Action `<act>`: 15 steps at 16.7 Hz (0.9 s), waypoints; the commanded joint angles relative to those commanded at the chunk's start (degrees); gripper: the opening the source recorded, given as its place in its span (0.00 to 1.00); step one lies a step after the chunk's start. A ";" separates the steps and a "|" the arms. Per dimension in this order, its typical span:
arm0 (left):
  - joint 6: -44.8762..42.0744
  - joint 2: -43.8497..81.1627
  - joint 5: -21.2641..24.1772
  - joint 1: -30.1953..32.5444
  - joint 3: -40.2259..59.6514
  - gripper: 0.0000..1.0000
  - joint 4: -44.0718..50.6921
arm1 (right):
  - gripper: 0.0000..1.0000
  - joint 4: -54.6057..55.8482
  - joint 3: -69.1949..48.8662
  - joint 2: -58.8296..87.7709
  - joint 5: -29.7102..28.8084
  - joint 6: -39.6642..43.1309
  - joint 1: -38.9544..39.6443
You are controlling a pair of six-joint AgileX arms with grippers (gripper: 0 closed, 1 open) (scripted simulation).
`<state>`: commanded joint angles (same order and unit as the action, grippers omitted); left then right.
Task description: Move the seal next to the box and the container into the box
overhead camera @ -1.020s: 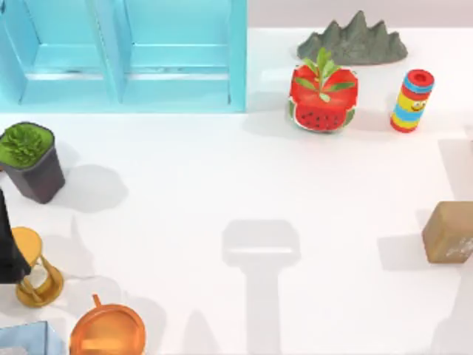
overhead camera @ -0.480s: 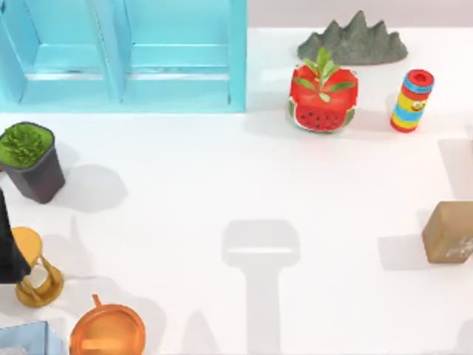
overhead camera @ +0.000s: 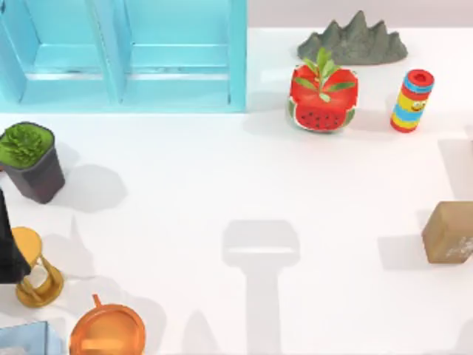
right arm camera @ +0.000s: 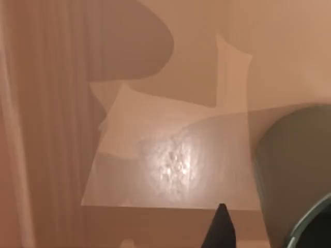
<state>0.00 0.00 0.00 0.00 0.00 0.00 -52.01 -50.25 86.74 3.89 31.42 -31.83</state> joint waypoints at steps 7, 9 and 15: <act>0.00 0.00 0.00 0.00 0.00 1.00 0.00 | 1.00 0.00 0.00 0.00 0.00 0.00 0.00; 0.00 0.00 0.00 0.00 0.00 1.00 0.00 | 1.00 0.00 0.00 0.00 0.00 0.00 0.00; 0.00 0.00 0.00 0.00 0.00 1.00 0.00 | 1.00 0.18 -0.69 -0.17 0.27 0.39 -0.16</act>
<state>0.00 0.00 0.00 0.00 0.00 0.00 -51.83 -50.94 86.58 4.16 31.81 -32.00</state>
